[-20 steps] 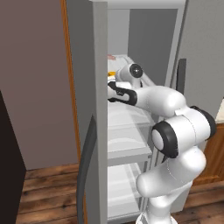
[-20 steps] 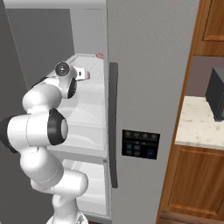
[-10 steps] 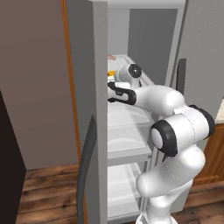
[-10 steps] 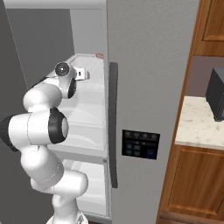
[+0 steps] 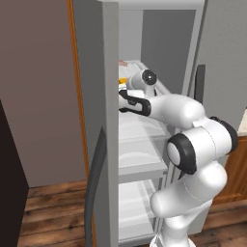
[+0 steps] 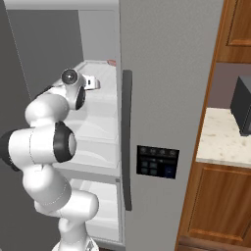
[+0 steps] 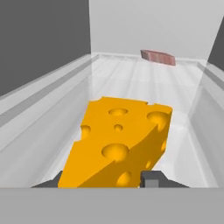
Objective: Pick the cheese from the fridge and the cheese grater from the cabinet and place them next to the salad bowl.
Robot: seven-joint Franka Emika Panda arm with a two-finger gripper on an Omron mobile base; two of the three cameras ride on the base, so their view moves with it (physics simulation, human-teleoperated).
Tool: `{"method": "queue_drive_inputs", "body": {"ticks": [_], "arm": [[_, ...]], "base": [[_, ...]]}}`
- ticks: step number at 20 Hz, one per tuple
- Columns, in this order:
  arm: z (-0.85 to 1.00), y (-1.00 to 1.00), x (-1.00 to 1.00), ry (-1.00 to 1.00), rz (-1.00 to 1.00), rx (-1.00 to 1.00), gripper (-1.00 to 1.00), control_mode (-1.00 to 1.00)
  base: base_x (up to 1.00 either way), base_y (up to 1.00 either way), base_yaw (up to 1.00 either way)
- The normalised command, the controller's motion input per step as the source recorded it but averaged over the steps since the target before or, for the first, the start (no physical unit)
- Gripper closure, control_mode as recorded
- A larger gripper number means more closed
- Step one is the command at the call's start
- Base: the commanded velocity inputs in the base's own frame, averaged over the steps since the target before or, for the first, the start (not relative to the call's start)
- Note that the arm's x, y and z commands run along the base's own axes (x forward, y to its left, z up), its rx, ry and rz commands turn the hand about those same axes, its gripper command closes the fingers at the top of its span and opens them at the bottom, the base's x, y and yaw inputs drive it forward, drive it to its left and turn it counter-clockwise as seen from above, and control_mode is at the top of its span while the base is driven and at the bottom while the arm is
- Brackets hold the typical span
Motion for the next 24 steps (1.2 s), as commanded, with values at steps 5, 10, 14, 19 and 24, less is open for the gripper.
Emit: {"method": "queue_drive_inputs", "body": {"ticks": [5,10,14,19,24], "arm": [[0.0,-0.04,-0.25,0.0,0.0,0.01,1.0,-1.0],[0.0,-0.1,-0.47,0.0,0.0,0.04,1.0,-1.0],[0.0,-0.06,-0.58,0.0,-0.02,0.03,1.0,-1.0],[0.18,0.0,-0.52,-0.02,-0.04,0.0,1.0,-1.0],[0.61,0.0,-0.62,0.0,-0.07,0.0,1.0,-1.0]], "base": [[0.0,0.0,0.0],[0.0,0.0,0.0],[0.0,0.0,0.0],[0.0,0.0,0.0],[0.0,0.0,0.0]]}}
